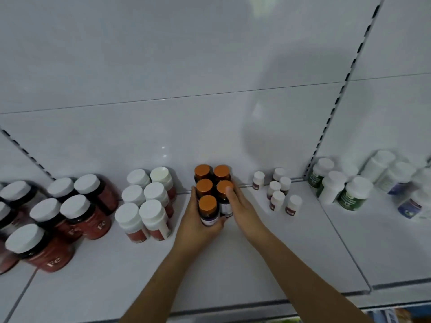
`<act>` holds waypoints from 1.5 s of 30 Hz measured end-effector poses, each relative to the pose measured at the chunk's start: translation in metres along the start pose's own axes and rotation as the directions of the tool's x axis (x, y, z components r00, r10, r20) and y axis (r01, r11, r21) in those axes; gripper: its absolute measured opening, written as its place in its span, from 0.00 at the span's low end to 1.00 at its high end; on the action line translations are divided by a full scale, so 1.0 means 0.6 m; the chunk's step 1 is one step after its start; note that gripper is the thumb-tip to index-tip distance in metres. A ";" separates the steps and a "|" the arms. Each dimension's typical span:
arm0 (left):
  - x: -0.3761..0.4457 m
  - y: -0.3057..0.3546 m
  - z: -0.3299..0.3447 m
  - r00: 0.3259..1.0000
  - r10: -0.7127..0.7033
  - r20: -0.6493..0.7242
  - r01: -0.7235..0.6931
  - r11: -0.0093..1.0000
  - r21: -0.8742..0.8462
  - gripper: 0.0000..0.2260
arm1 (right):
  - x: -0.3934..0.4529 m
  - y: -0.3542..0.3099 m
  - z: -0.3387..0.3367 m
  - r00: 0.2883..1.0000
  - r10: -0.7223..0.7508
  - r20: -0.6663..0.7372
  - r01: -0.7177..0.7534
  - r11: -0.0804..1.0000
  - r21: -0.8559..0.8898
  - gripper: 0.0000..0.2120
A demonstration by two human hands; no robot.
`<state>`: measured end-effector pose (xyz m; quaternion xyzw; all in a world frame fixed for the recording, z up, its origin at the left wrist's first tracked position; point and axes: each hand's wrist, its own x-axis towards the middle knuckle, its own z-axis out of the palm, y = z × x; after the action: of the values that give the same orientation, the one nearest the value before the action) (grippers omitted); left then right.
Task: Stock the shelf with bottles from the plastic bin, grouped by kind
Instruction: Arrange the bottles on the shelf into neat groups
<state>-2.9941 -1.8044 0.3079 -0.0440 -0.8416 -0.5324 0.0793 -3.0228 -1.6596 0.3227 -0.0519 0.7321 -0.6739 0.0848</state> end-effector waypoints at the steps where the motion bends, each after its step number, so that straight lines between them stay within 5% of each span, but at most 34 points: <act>1: 0.000 0.005 -0.001 1.000 0.018 0.003 -0.018 1.000 0.001 0.43 | 0.004 0.004 0.001 1.000 -0.012 0.002 0.012 1.000 0.016 0.23; 8: 0.003 0.007 0.001 0.998 -0.003 -0.061 0.004 1.000 0.010 0.35 | 0.033 0.015 0.016 0.999 -0.031 -0.030 0.035 0.993 0.116 0.34; 14: 0.000 0.018 -0.014 0.999 0.004 0.035 -0.003 1.000 -0.023 0.34 | 0.032 0.017 0.006 0.999 -0.050 -0.016 0.052 0.990 0.130 0.34; 18: -0.016 0.010 -0.019 0.994 -0.022 0.106 0.019 0.999 0.029 0.41 | 0.014 0.031 -0.026 0.994 -0.072 0.077 0.073 0.997 -0.006 0.35; 22: -0.027 -0.011 -0.018 0.999 -0.013 0.043 0.006 0.984 0.176 0.31 | 0.015 0.048 -0.038 0.968 -0.211 0.133 0.241 0.931 -0.274 0.34; 30: -0.032 -0.021 -0.007 0.998 0.031 -0.060 -0.010 0.945 0.328 0.18 | 0.039 0.074 -0.028 0.956 -0.277 0.096 0.290 0.848 -0.445 0.33; 38: -0.026 -0.027 -0.002 0.993 0.090 -0.079 -0.046 0.896 0.441 0.23 | 0.042 0.078 -0.023 0.945 -0.318 0.076 0.307 0.783 -0.542 0.38; 45: -0.109 -0.032 -0.003 0.988 -0.138 -0.062 0.149 0.819 0.555 0.39 | -0.032 0.046 -0.039 0.955 -0.292 0.059 0.275 0.788 -0.551 0.33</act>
<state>-2.9330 -1.8139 0.2797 0.0494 -0.9603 -0.2686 0.0562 -3.0075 -1.6306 0.2983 -0.1734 0.8803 -0.4390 -0.0466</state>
